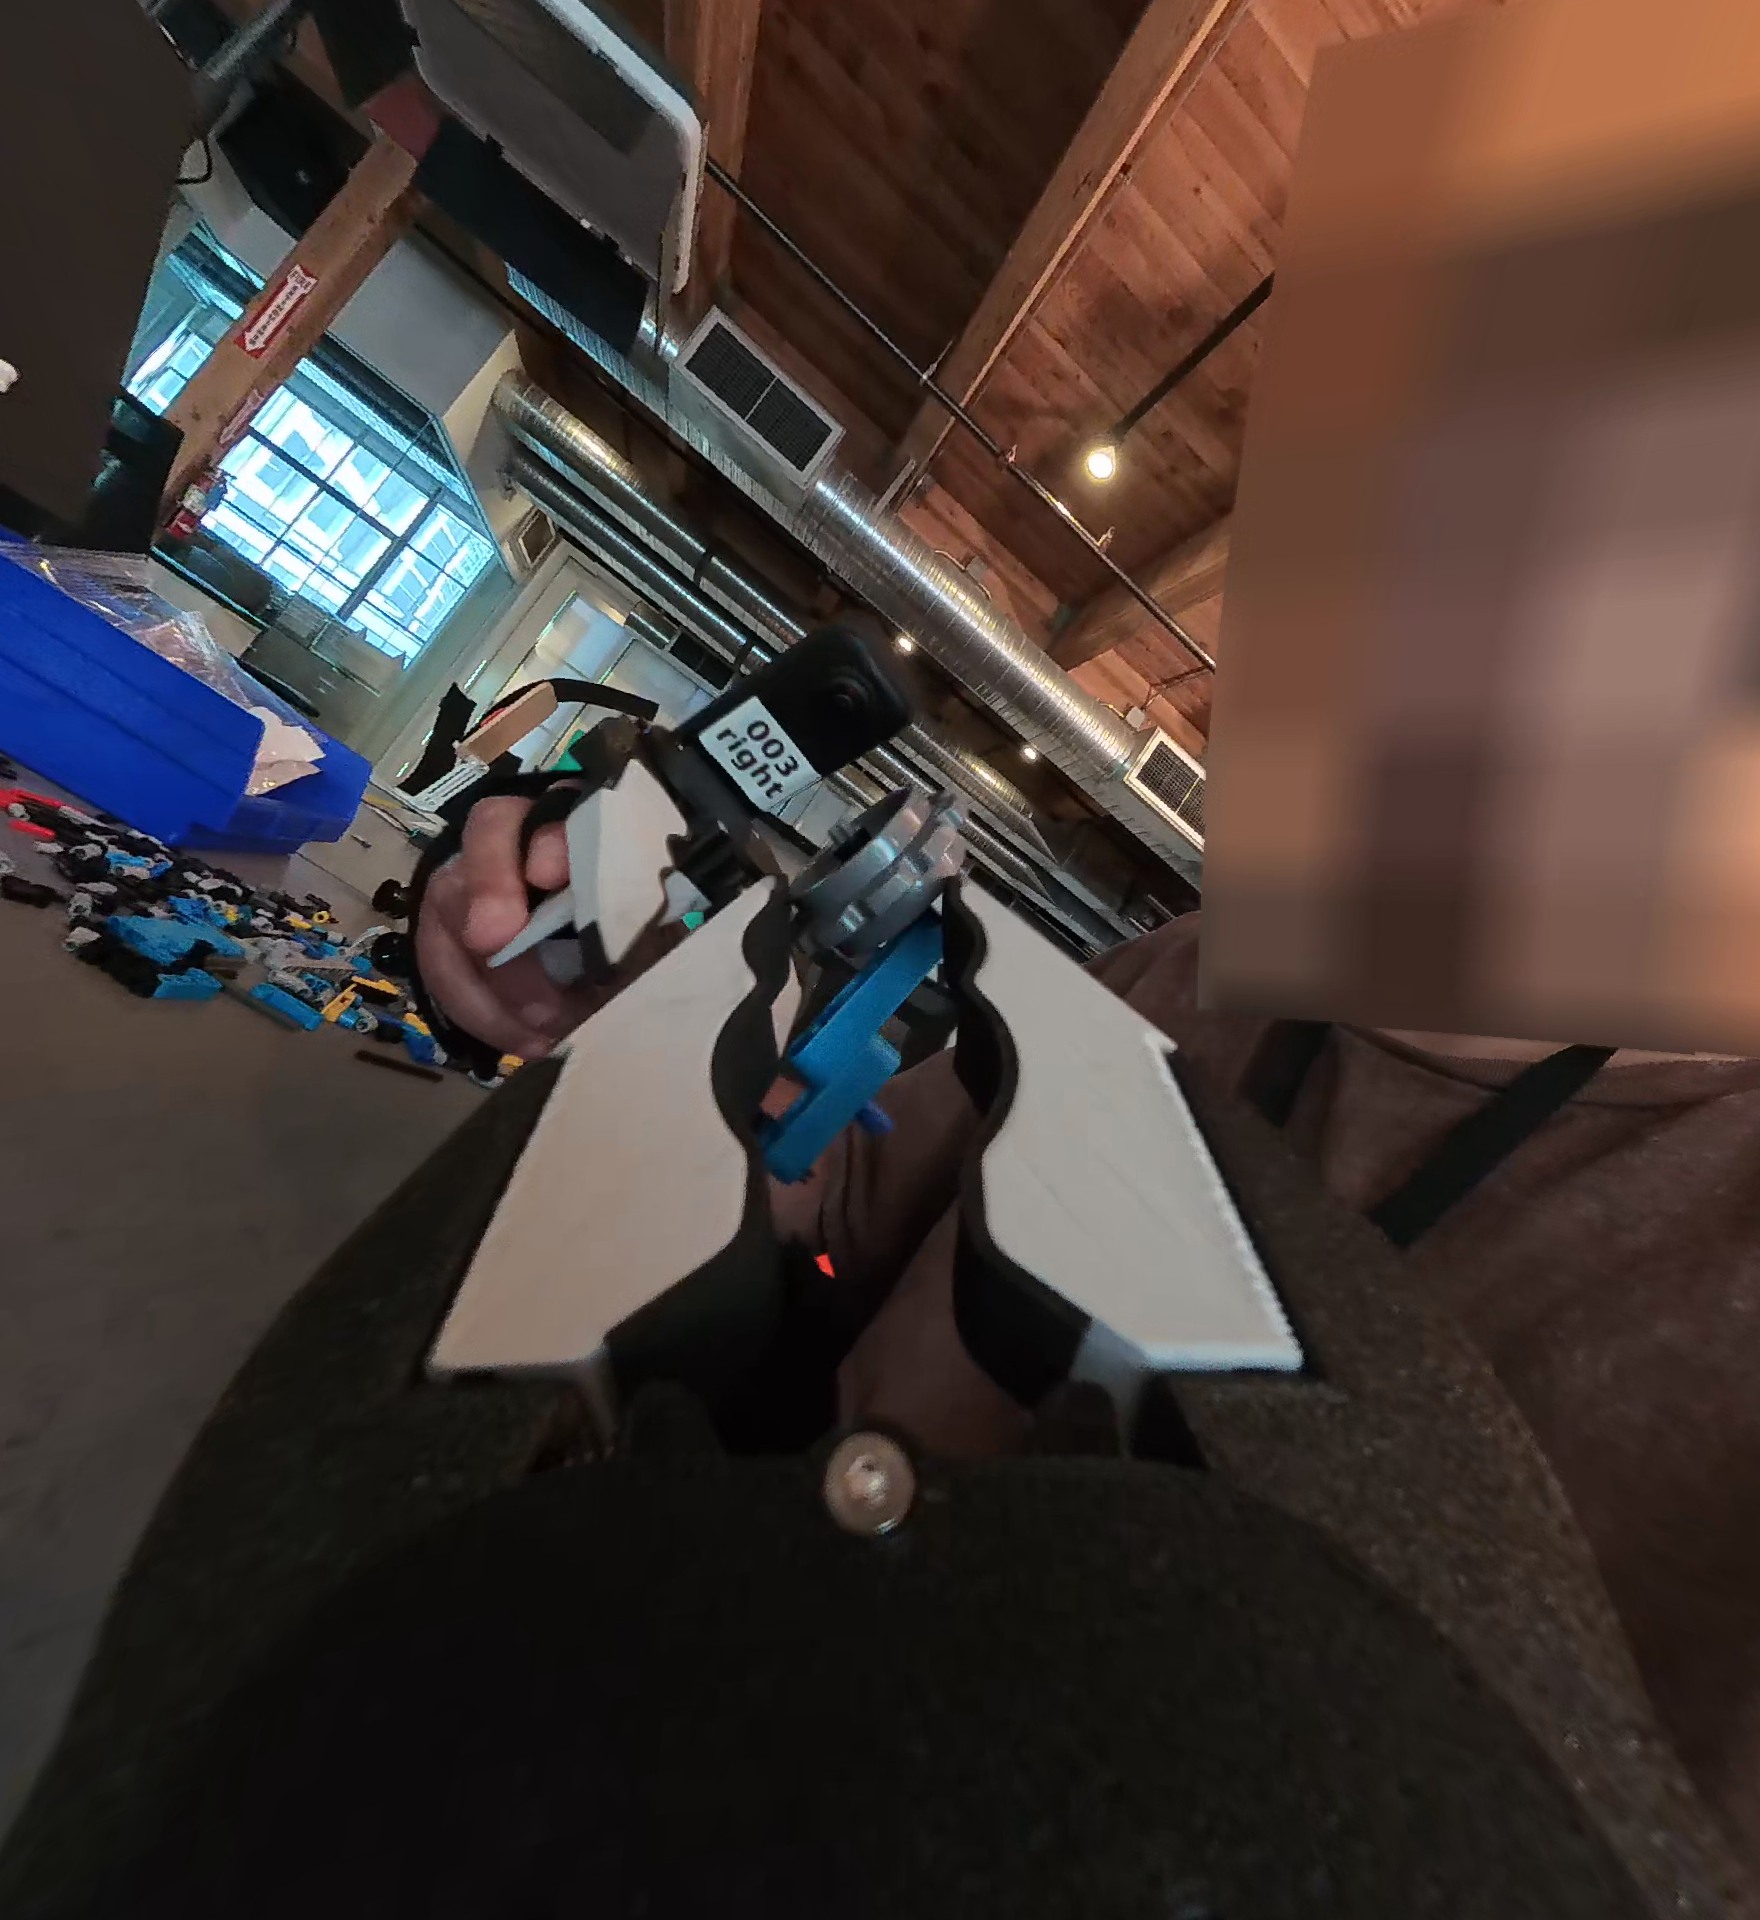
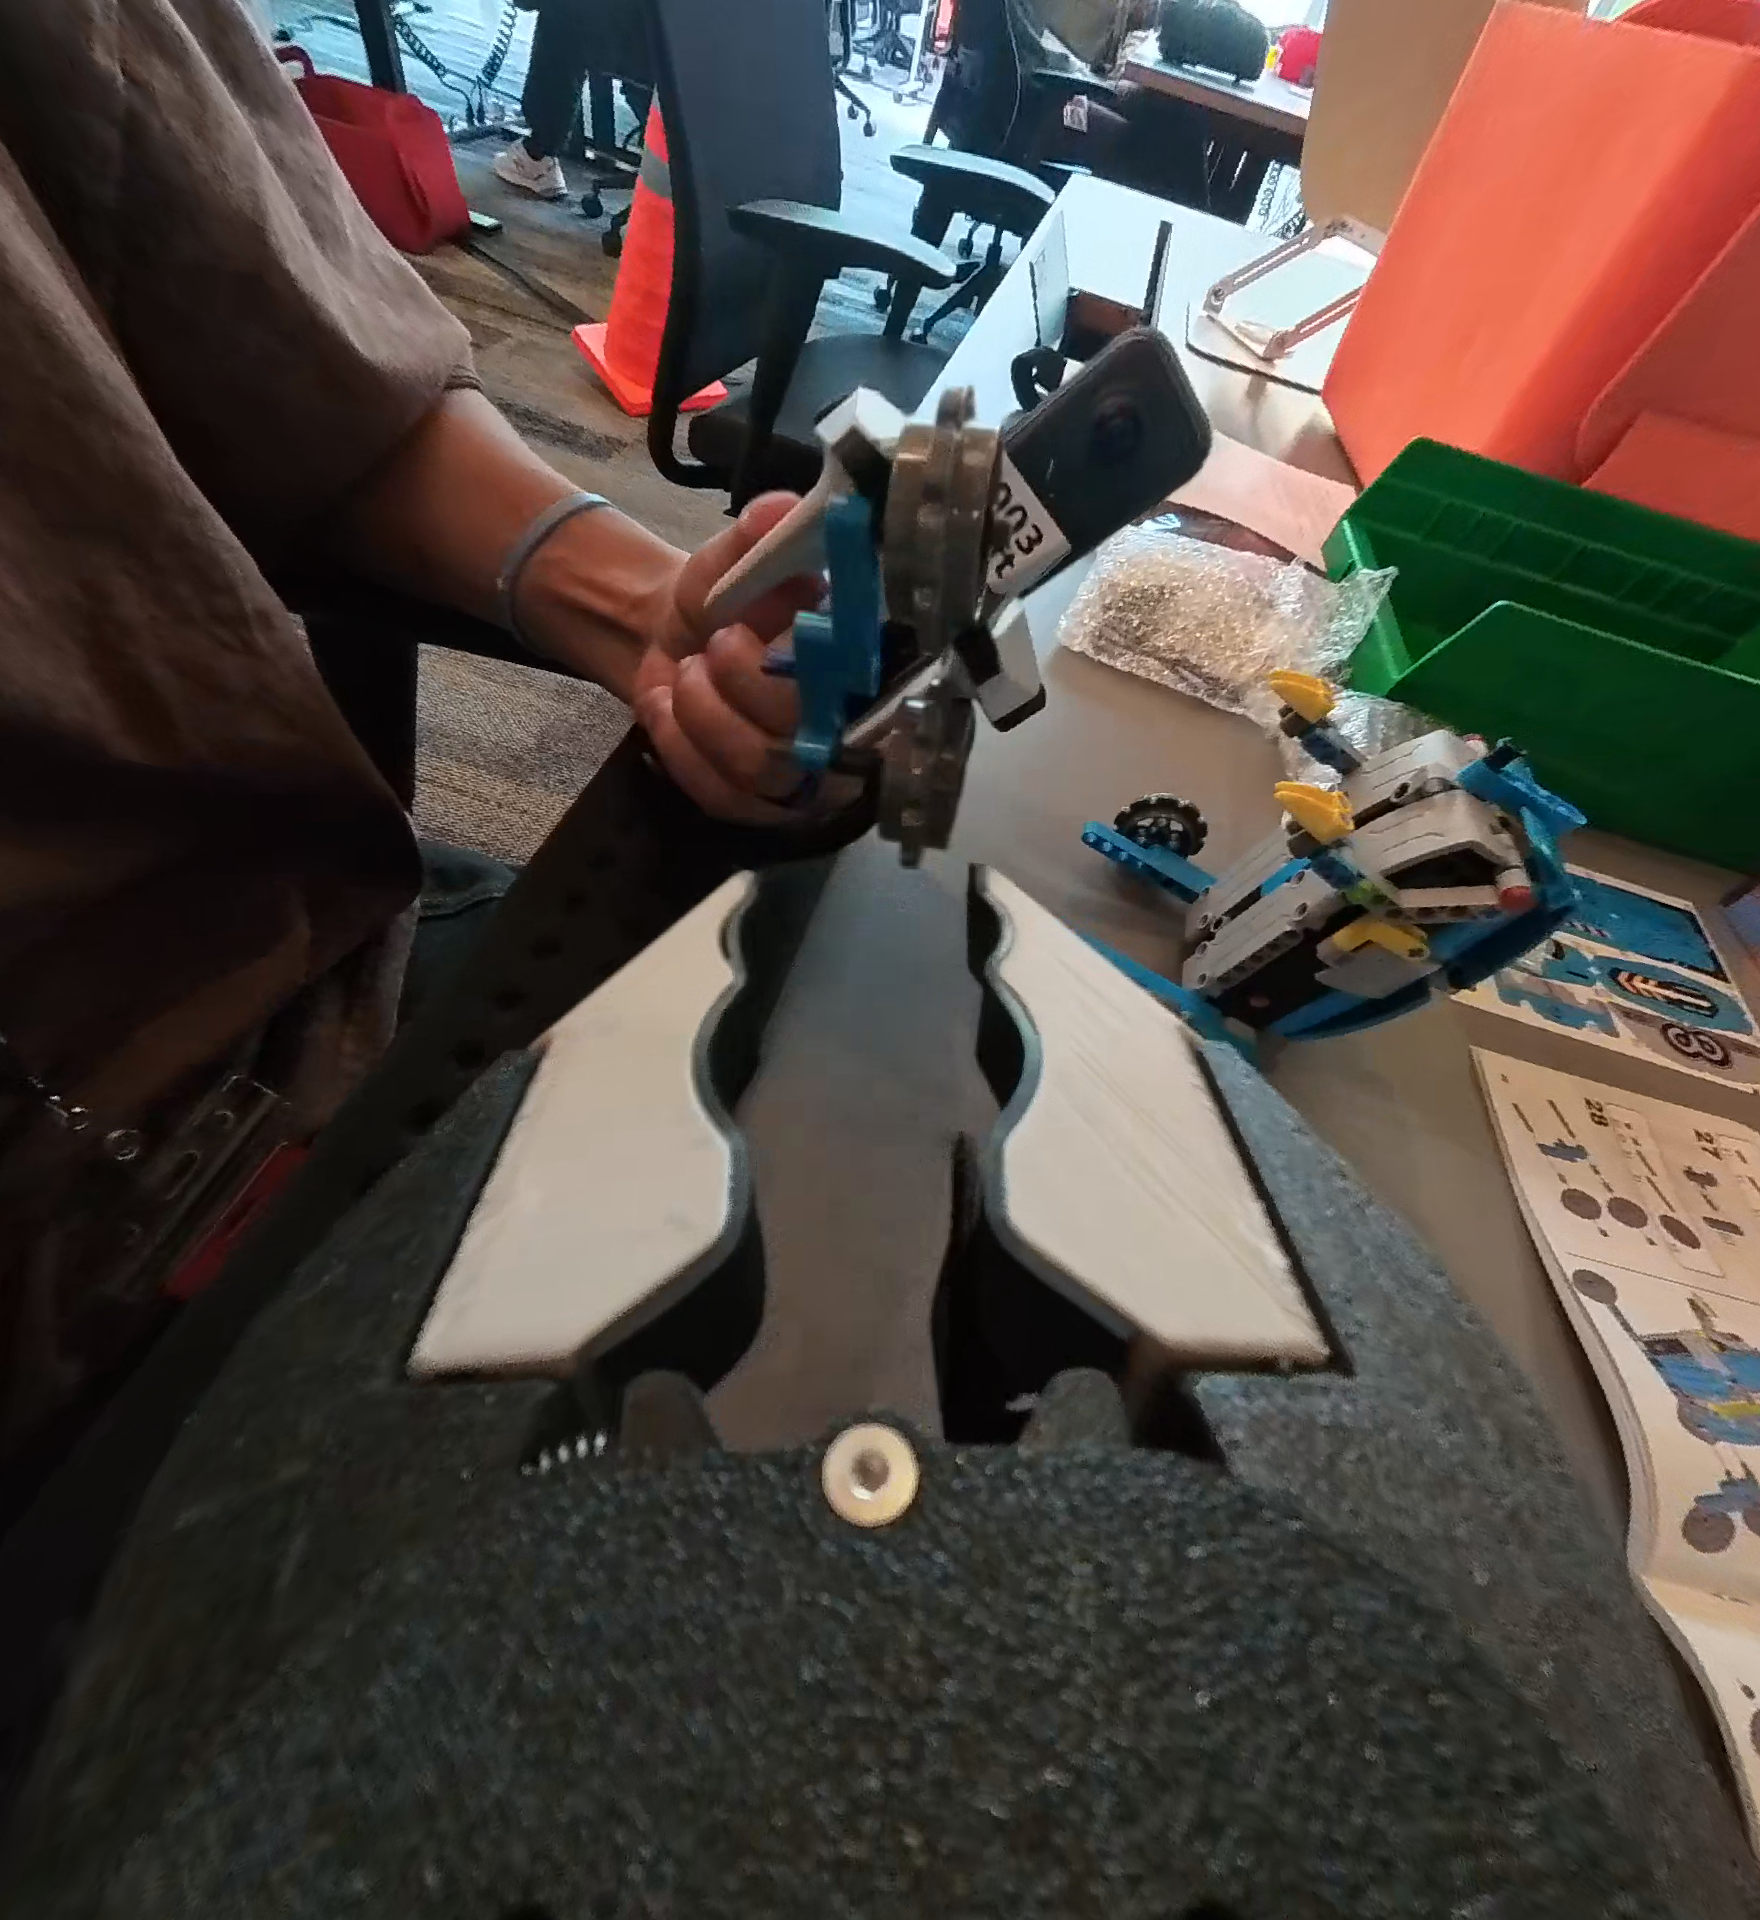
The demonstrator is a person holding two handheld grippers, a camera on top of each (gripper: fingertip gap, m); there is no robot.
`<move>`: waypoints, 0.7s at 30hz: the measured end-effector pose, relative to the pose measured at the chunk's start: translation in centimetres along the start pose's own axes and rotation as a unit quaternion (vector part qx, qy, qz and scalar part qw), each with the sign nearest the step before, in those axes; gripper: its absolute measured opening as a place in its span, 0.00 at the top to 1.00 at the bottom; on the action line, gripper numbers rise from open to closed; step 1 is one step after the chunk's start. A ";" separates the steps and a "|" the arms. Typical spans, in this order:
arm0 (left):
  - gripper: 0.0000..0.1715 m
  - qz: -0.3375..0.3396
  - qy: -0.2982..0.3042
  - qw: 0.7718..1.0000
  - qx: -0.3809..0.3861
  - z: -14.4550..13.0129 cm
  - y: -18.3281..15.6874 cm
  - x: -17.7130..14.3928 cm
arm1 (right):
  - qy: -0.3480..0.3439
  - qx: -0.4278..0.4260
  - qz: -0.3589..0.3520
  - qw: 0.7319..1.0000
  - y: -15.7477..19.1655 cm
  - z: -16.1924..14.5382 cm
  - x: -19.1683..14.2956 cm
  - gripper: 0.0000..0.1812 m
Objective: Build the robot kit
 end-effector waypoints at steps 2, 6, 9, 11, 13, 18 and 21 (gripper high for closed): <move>0.84 0.001 -0.001 1.000 0.000 0.0 0.1 -0.1 | 0.002 0.010 -0.002 1.000 -0.1 -0.1 0.5 0.73; 0.84 0.007 -0.006 1.000 -0.001 0.0 0.2 -0.1 | -0.009 0.048 -0.004 0.999 0.2 -0.1 2.0 0.66; 0.84 0.011 -0.007 1.000 0.000 -0.1 0.3 0.0 | -0.006 0.079 -0.010 0.997 0.4 -0.1 3.4 0.63; 0.84 0.016 -0.005 1.000 0.001 -0.2 0.4 0.0 | -0.005 0.097 -0.027 0.995 0.5 -0.1 4.0 0.64; 0.84 0.021 -0.001 1.000 0.003 -0.3 0.5 0.2 | -0.006 0.097 -0.032 0.995 0.7 0.0 4.3 0.69; 0.84 0.033 0.005 0.999 0.011 -0.4 0.6 0.3 | 0.009 0.097 -0.028 0.995 0.5 -0.1 4.2 0.74; 0.84 0.029 0.003 1.000 0.008 -0.3 0.6 0.2 | 0.005 0.109 -0.013 0.994 0.3 -0.1 4.1 0.74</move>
Point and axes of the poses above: each gripper's, where its closed fingertips meet, x out along the fingers, z out of its top, y = z × x across the jaws, the point moved 10 cm from there along -x, back along the fingers, and after that the axes turned 3 degrees about x, right-handed, at the moved point
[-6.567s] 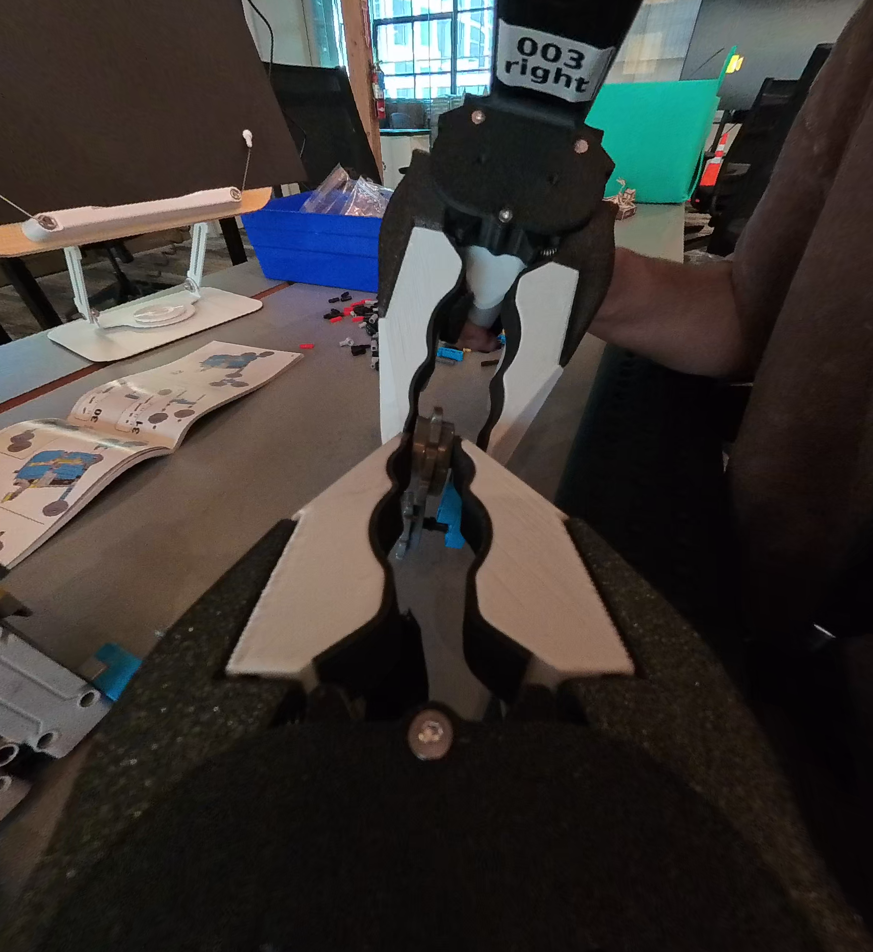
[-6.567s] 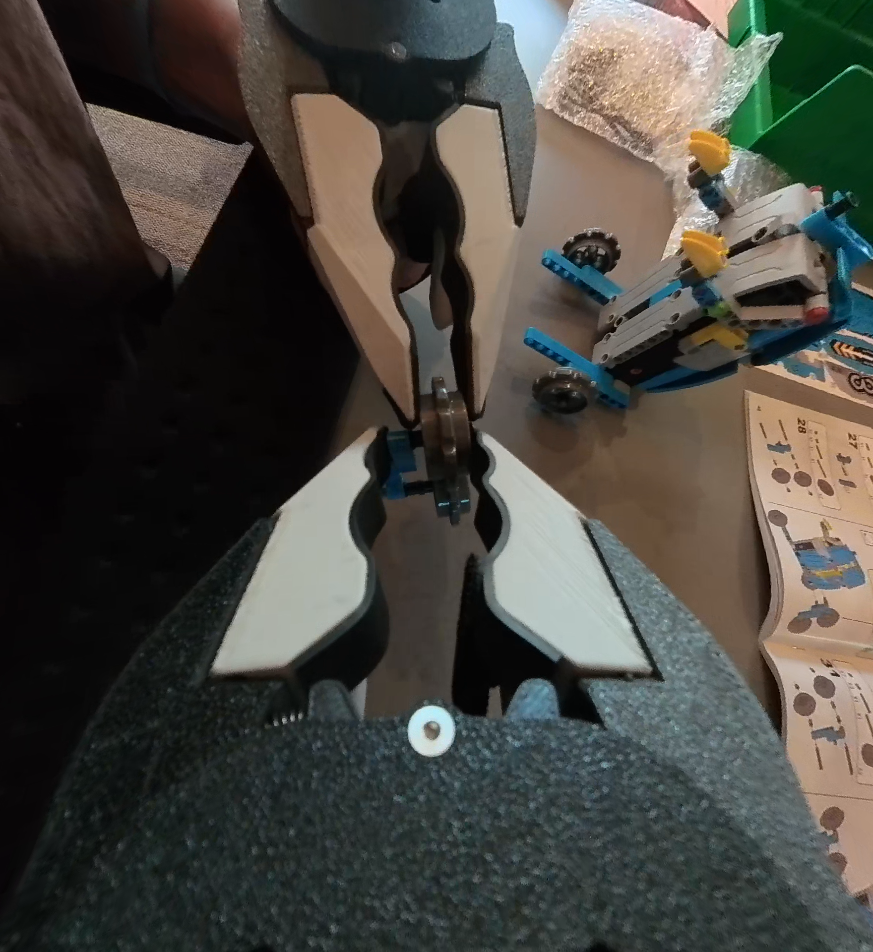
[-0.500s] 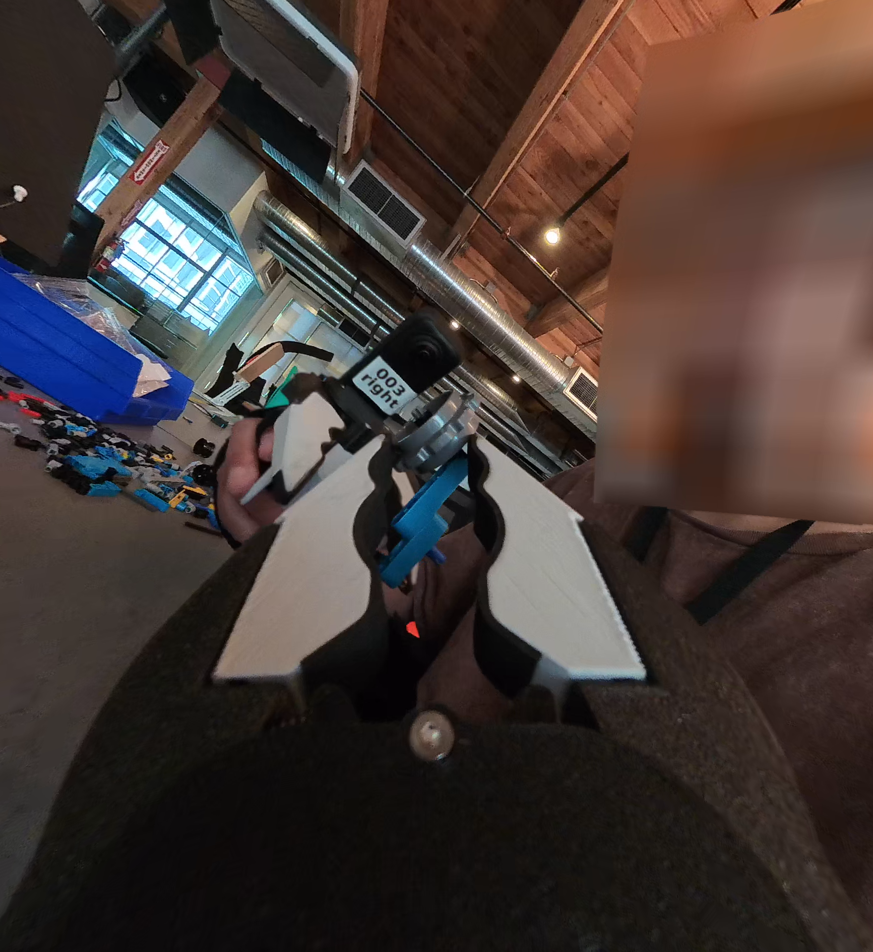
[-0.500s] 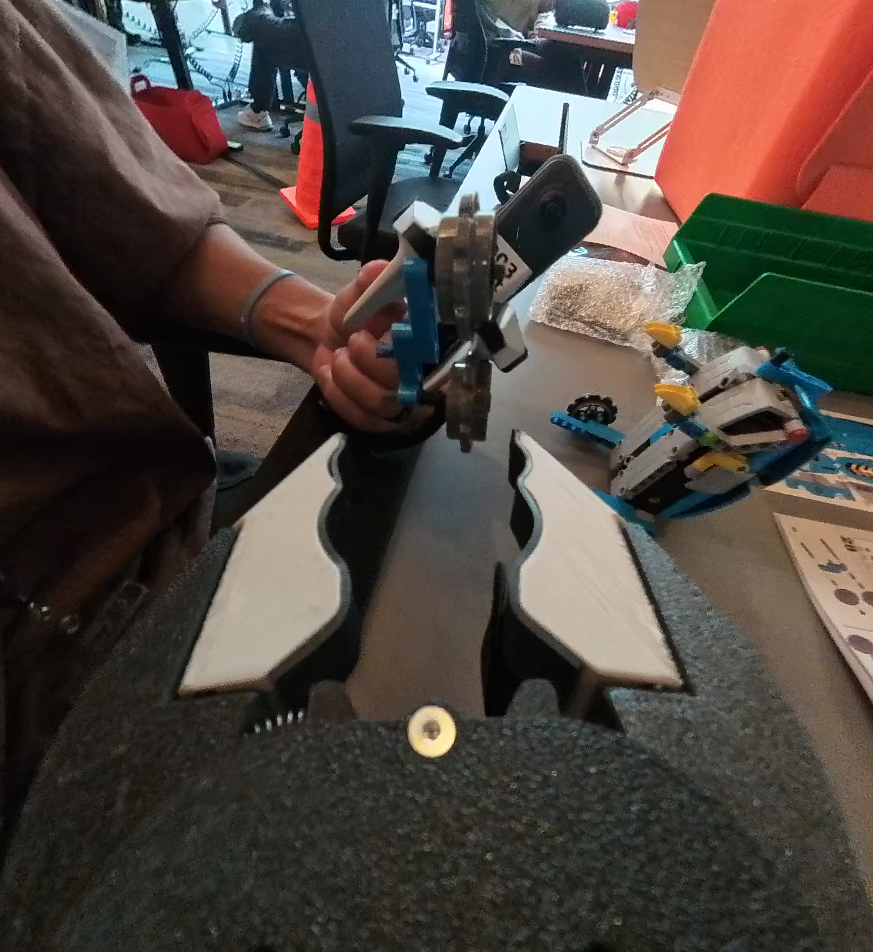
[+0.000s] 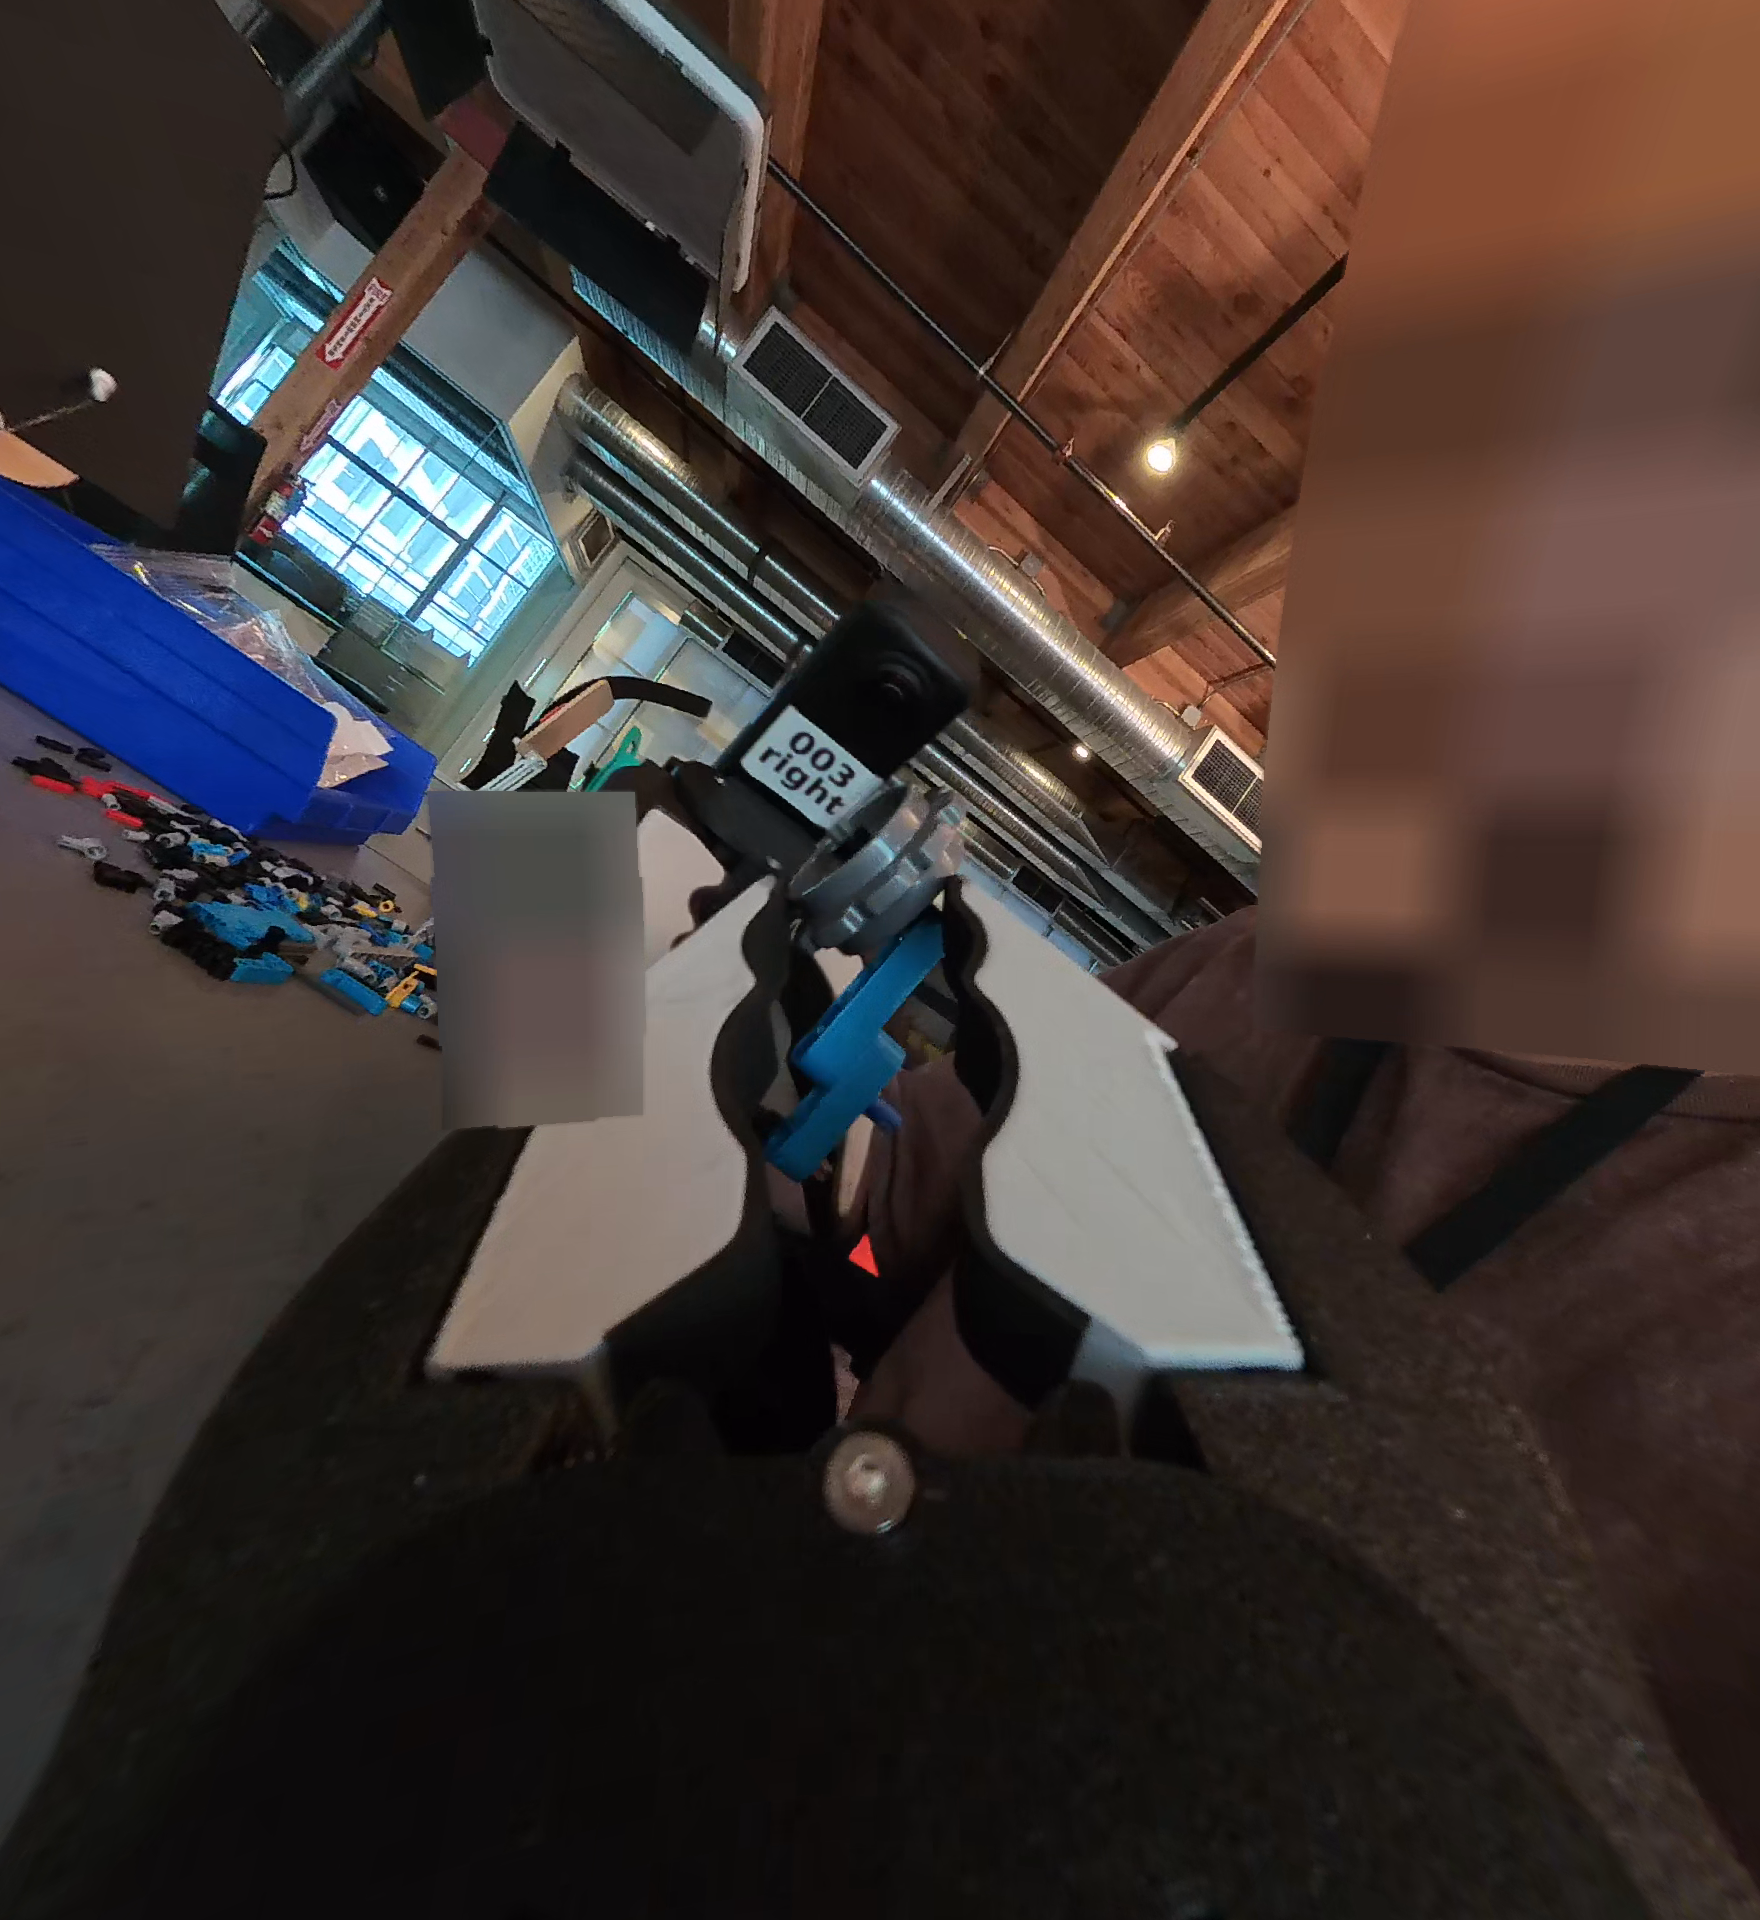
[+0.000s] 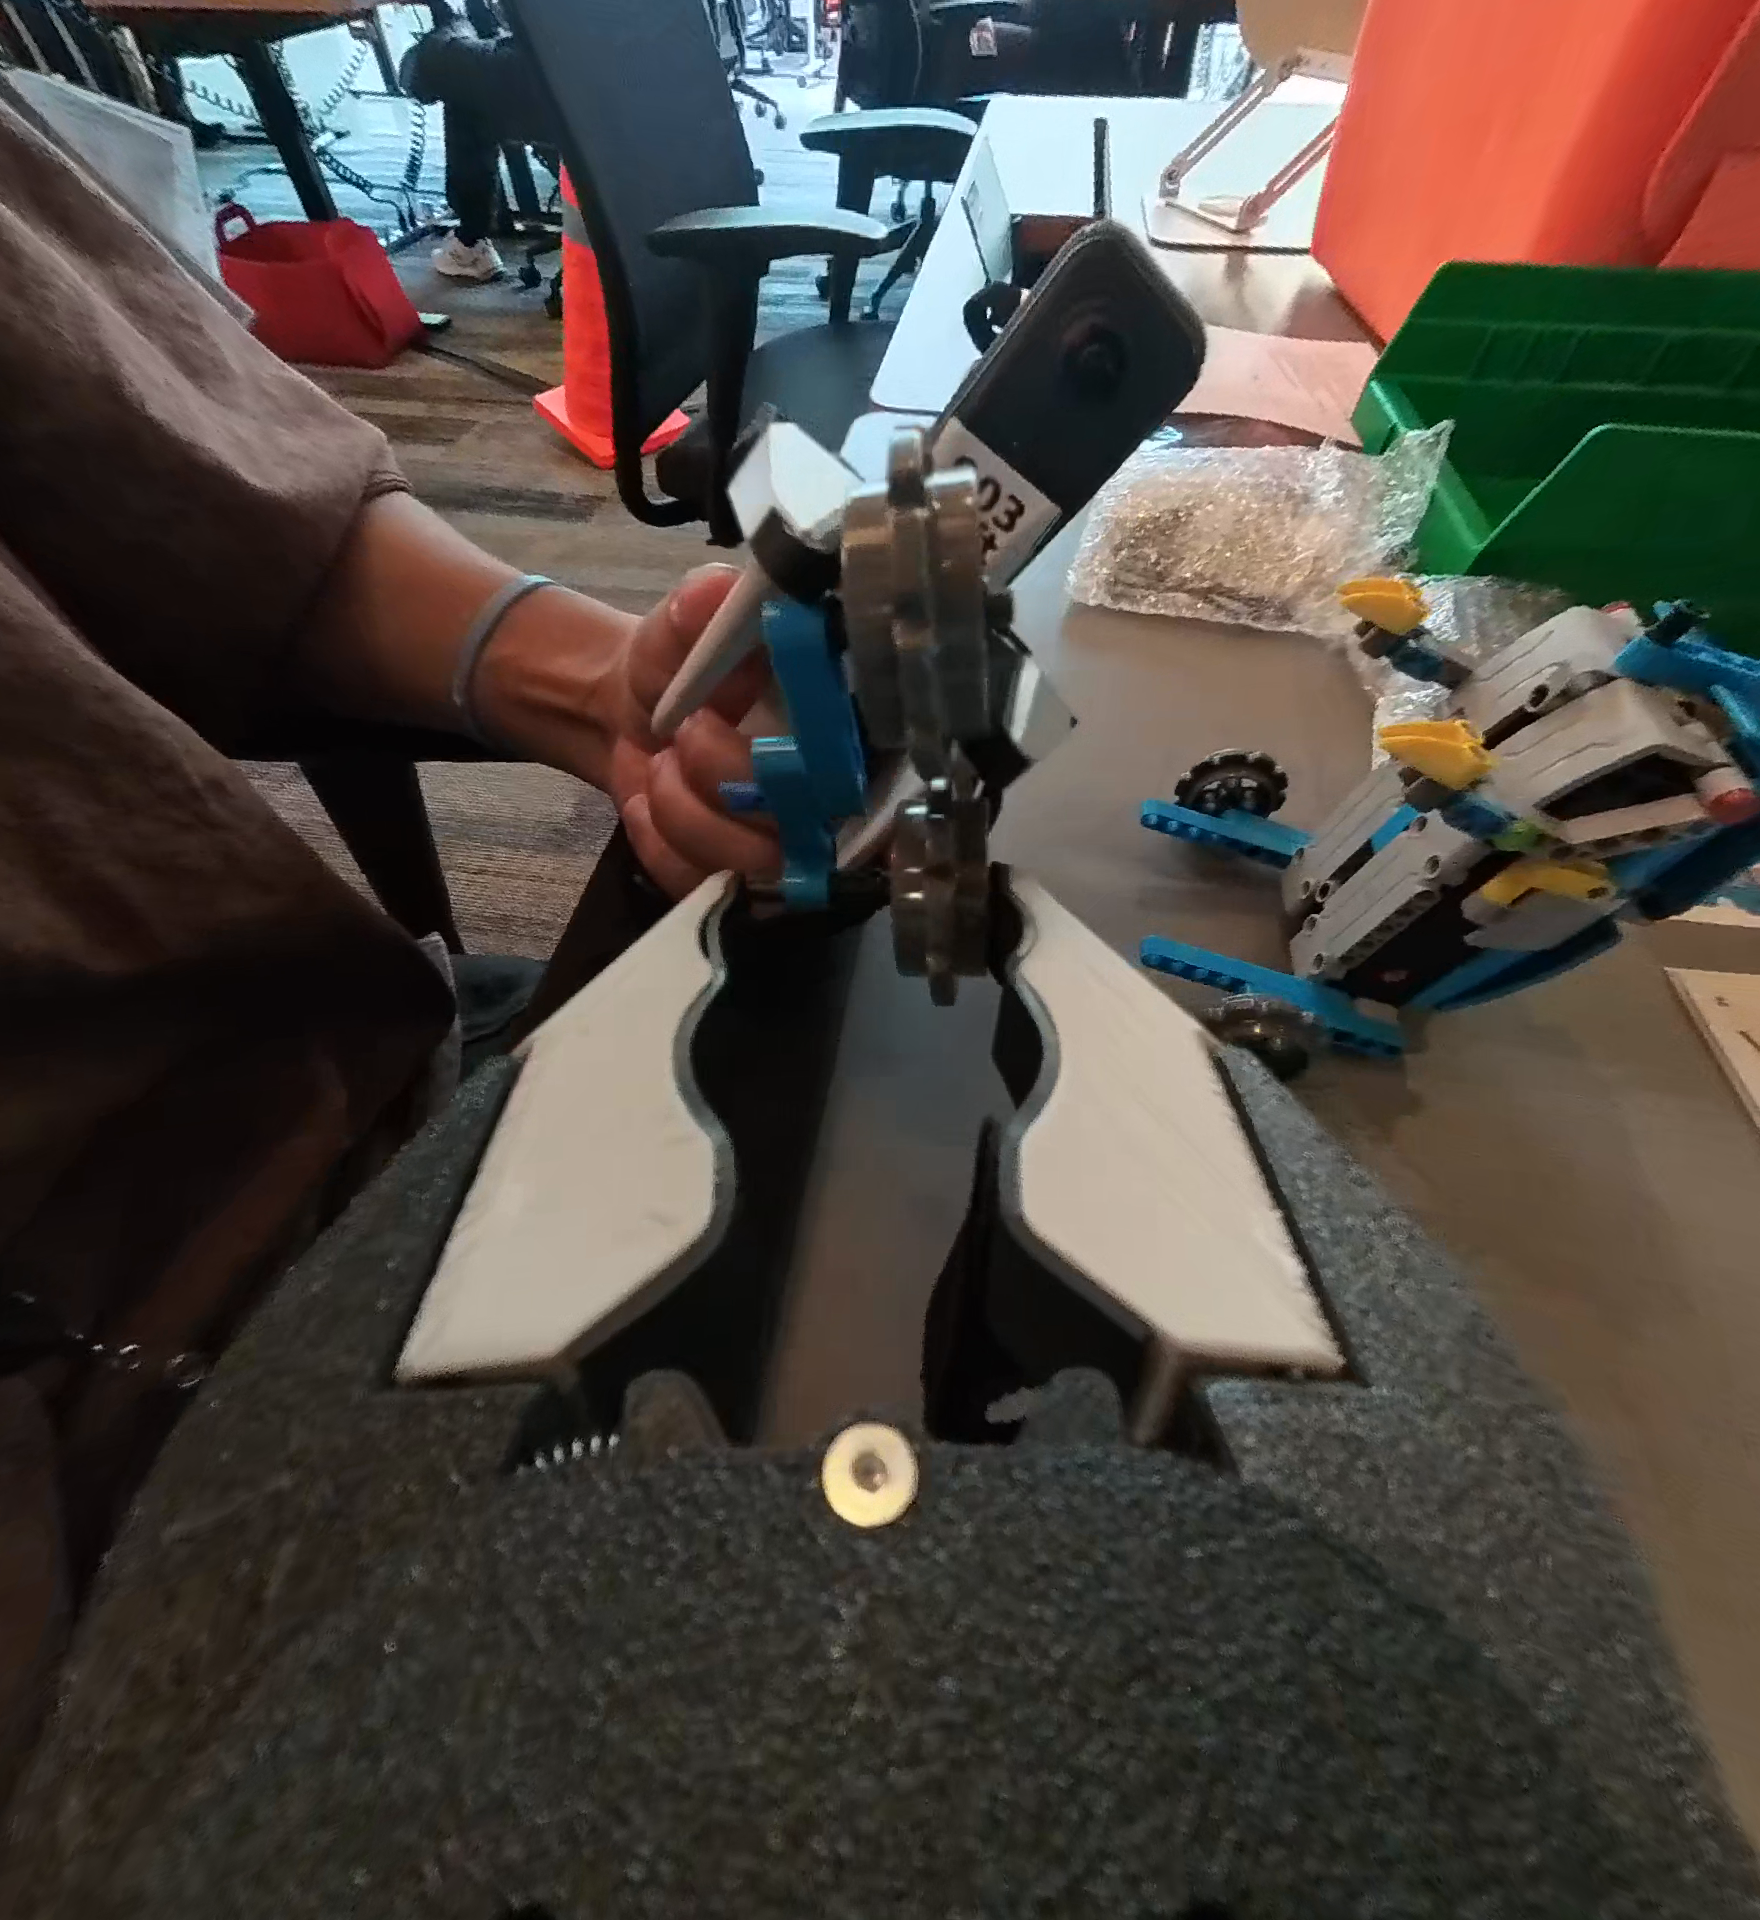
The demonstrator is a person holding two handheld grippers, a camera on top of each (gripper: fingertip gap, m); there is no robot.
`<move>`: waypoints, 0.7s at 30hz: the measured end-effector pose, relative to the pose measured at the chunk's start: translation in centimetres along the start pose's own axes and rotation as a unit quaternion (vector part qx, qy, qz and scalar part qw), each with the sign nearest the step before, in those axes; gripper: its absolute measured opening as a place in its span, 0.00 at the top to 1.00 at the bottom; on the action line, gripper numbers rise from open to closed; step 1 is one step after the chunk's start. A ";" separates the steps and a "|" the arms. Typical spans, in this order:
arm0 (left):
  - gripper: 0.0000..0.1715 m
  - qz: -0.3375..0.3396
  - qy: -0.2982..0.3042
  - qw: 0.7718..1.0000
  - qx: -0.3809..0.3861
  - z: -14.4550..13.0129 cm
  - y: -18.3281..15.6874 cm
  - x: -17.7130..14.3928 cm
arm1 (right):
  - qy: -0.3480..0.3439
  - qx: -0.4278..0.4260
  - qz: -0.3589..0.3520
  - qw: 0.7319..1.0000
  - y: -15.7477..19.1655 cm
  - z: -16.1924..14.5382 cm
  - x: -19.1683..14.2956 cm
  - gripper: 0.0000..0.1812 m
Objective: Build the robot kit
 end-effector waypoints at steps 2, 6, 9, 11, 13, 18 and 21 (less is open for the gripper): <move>0.84 0.006 -0.010 1.000 0.000 0.3 0.0 -0.4 | -0.003 0.007 0.007 1.000 -0.5 0.0 -0.5 0.74; 0.85 0.033 -0.023 0.999 0.004 1.3 0.4 -1.7 | -0.024 0.004 -0.003 1.000 -1.4 0.4 -2.3 0.75; 0.86 0.055 -0.025 0.998 0.010 1.6 0.7 -2.1 | -0.033 -0.012 -0.020 0.999 -1.4 0.9 -3.2 0.75; 0.86 0.073 -0.033 0.997 0.004 1.6 1.1 -2.3 | -0.028 -0.029 -0.048 0.998 -1.5 1.0 -3.4 0.75; 0.84 0.093 -0.037 0.995 -0.001 1.6 1.5 -2.4 | -0.004 -0.071 -0.090 0.993 -1.3 0.9 -3.3 0.75; 0.83 0.116 -0.011 0.993 0.003 1.3 1.7 -2.0 | 0.051 -0.259 -0.221 0.939 -0.3 0.6 -2.8 0.75; 0.85 0.139 0.029 0.989 0.026 0.8 1.7 -1.2 | 0.052 -0.286 -0.202 0.935 0.1 0.5 -3.1 0.75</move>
Point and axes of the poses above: each gripper's, where its closed fingertips meet, x out along the fingers, z out of its top, y = z × x across the jaws, the point moved 10 cm from there along -x, back along the fingers, and after that the axes turned 3 degrees about x, right-handed, at the moved point
